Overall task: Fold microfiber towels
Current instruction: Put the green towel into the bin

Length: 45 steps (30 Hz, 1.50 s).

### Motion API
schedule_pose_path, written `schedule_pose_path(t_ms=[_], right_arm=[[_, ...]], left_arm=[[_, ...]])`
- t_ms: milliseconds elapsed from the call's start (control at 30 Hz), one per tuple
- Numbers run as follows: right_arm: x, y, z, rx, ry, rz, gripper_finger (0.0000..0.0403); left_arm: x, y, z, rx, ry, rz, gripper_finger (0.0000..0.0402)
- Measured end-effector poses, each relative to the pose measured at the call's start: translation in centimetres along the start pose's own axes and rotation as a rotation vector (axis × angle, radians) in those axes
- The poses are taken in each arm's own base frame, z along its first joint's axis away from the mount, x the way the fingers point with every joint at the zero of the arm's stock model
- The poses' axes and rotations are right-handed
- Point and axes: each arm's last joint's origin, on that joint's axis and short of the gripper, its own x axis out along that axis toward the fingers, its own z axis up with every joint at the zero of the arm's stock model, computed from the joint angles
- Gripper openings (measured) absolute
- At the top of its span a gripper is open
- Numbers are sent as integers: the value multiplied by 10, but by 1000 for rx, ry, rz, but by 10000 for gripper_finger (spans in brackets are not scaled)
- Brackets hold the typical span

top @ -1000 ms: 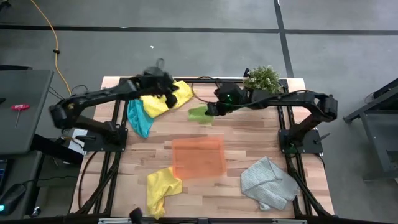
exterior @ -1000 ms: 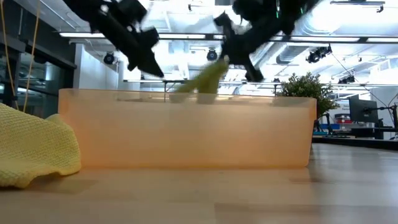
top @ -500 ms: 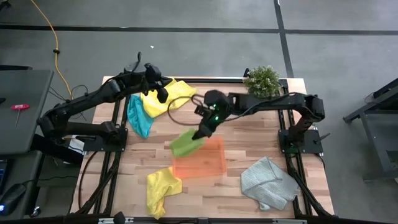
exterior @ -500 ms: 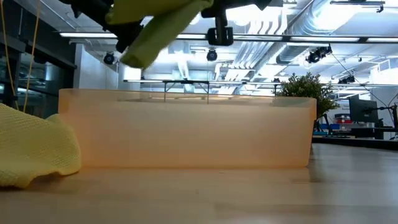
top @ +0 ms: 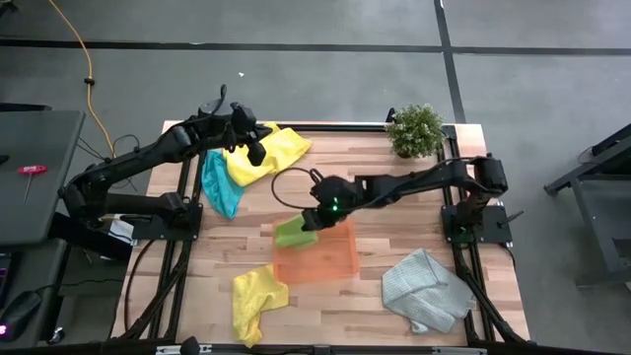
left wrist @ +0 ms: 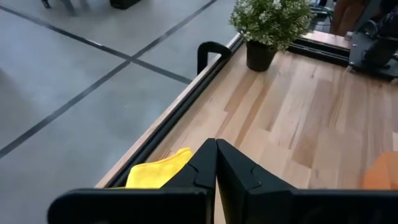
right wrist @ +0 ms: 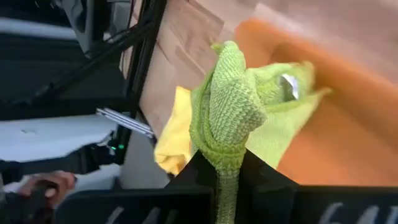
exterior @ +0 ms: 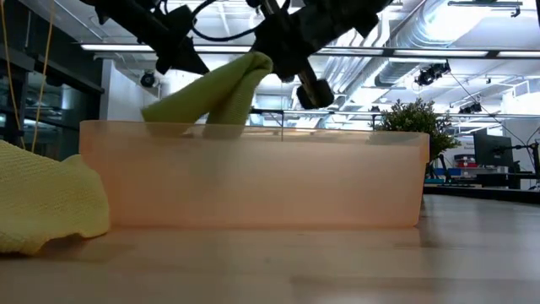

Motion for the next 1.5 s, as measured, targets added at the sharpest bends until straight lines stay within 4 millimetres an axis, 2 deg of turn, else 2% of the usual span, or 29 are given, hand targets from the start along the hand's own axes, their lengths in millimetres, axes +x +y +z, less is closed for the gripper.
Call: schedule_pose_path(t_ms=[200,367,567,967,1200,1500], right_arm=[[11,-20,-19,167,-86,-54,0],[10,-37,-24,224,-112,-222,0],[7,-48,-32,229,-6,-341,0],[1,-61,-36,350,-84,-509,5],[-1,-64,-37,427,-137,-562,35],[-5,-70,-41,460,-111,-635,110]], left_arm=[[0,0,0,7,-1,0,0],[0,0,0,5,-1,0,0],[0,0,0,-1,-1,5,0],[0,0,0,-27,-1,9,0],[0,0,0,-27,-1,13,0],[0,1,0,-28,-1,23,0]])
